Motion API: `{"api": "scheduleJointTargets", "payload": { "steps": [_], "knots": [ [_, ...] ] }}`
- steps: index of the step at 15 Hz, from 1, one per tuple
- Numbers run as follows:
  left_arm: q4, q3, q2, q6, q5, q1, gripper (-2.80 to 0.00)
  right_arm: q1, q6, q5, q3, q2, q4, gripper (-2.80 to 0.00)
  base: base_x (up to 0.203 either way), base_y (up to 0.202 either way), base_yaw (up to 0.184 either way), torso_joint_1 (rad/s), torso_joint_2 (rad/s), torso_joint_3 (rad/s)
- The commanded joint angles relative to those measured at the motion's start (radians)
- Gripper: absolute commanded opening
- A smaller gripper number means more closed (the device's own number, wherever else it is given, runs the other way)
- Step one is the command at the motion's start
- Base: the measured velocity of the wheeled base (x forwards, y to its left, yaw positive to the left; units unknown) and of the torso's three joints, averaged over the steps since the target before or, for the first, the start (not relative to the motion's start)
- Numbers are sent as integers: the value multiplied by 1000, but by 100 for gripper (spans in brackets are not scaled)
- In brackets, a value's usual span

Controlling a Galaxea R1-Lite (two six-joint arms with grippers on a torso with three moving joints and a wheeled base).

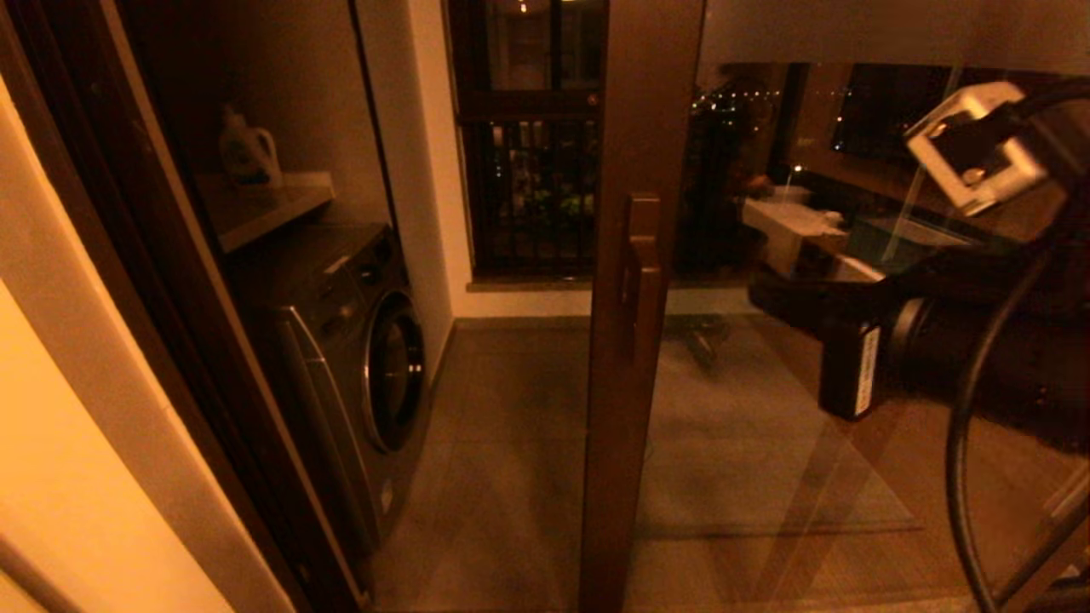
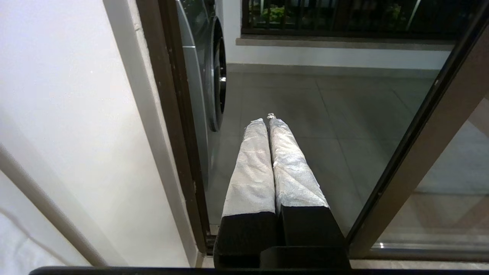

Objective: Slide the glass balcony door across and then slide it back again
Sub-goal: Open the slid door

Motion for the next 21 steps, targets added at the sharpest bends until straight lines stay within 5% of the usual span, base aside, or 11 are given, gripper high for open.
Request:
{"api": "scheduleJointTargets", "payload": {
  "steps": [1,14,21],
  "knots": [
    [0,-1,2,-1,1,0,-280,93,69,-54,-8,91,4,-280,0,0,0,0,0,0],
    [0,-1,2,-1,1,0,-280,-86,211,-86,-462,504,106,-280,0,0,0,0,0,0],
    [0,0,2,-1,0,0,-280,-151,223,-84,-477,516,110,-280,0,0,0,0,0,0]
  ]
}}
